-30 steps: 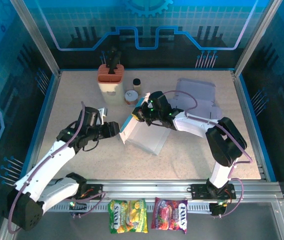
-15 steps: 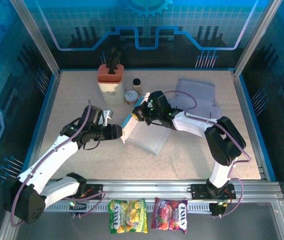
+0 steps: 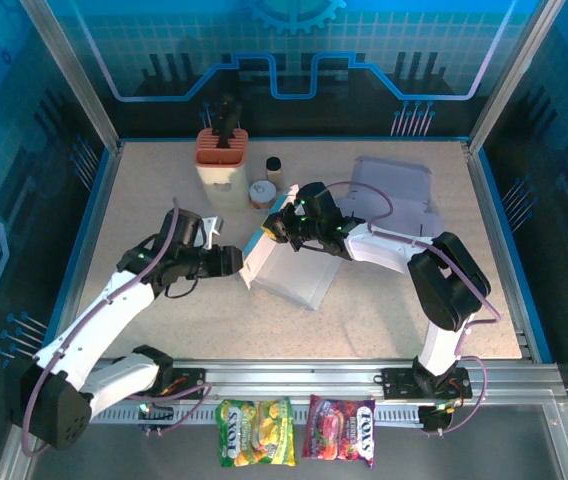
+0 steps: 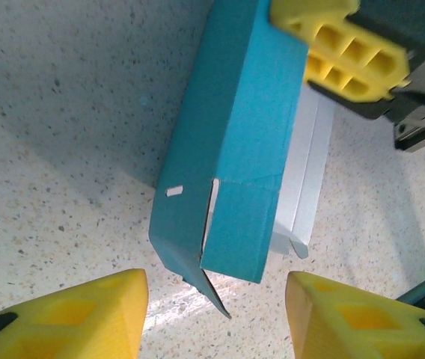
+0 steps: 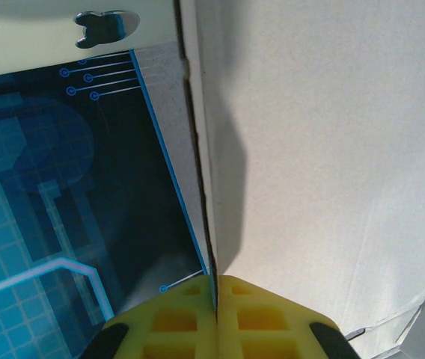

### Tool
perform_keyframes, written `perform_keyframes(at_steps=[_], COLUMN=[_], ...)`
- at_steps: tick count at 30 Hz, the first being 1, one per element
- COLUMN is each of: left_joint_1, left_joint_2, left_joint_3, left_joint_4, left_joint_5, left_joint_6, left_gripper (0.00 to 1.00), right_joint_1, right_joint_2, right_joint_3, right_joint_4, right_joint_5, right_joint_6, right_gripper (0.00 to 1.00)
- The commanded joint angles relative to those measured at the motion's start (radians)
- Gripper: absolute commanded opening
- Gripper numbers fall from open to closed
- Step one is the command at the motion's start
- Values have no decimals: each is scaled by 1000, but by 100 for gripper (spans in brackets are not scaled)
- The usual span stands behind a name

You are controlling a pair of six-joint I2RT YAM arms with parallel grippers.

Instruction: Fold the paper box

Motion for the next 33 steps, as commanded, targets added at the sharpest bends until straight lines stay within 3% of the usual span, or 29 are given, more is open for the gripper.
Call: perform_keyframes(at_steps=[1, 16, 33], left_joint_1=[40, 47, -26], left_joint_2=[-5, 115, 156], left_joint_3=[34, -14, -49], left_joint_4=[-19, 85, 98], left_joint_5=[19, 118, 40], left_joint_6=[0, 4, 32], left_gripper=[54, 47, 43], right_joint_1=[-12, -11, -6], right_joint_2=[25, 30, 34], right_joint_3=[20, 17, 1], right_joint_4=[2, 15, 63], right_joint_5=[-8, -7, 8], right_joint_6=[15, 24, 87], right_gripper=[0, 0, 0])
